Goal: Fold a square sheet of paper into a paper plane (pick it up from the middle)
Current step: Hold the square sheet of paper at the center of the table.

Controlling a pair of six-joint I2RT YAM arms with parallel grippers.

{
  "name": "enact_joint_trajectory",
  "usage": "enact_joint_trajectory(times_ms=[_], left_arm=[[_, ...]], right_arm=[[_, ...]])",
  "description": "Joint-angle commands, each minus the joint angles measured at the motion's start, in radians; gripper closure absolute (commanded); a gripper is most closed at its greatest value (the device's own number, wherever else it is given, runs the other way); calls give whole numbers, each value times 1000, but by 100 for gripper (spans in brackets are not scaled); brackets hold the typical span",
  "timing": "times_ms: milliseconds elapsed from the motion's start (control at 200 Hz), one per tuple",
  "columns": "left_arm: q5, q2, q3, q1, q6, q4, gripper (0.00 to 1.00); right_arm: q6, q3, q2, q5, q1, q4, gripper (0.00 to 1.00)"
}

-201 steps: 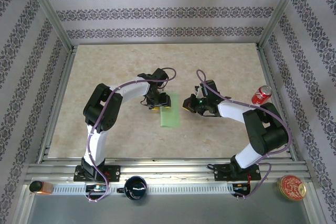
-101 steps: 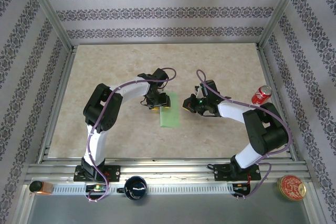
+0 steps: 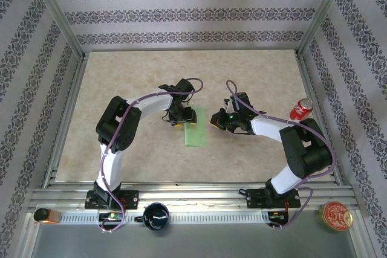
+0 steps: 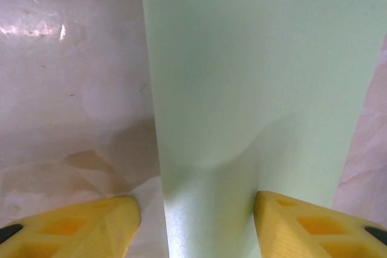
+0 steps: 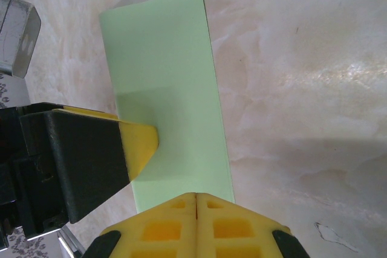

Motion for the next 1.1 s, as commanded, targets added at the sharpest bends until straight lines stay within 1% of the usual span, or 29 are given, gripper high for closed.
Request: enact_joint_trajectory(times_ms=[0,180,420,640,759,1094], left_arm=[[-104,132,-68,4,39,32,43],[-105,132,-65,4,38,31,43],[-109,135,-58,3,25,29,42],[-113,135,-64,4,7,31,43],[-110,129,-83,4,-11,53,42],[-123,130,-89,4,-25,52,42]], right_arm=[[-12,25,-1,-12,7,-6,97],[-25,55,30,-15,24,-11,100],[-37,116,90,14,55,-39,100],[-21,76,61,59,49,-30,100],[-9,51,47,61,38,-16,100],[1,23,7,67,20,-9,100]])
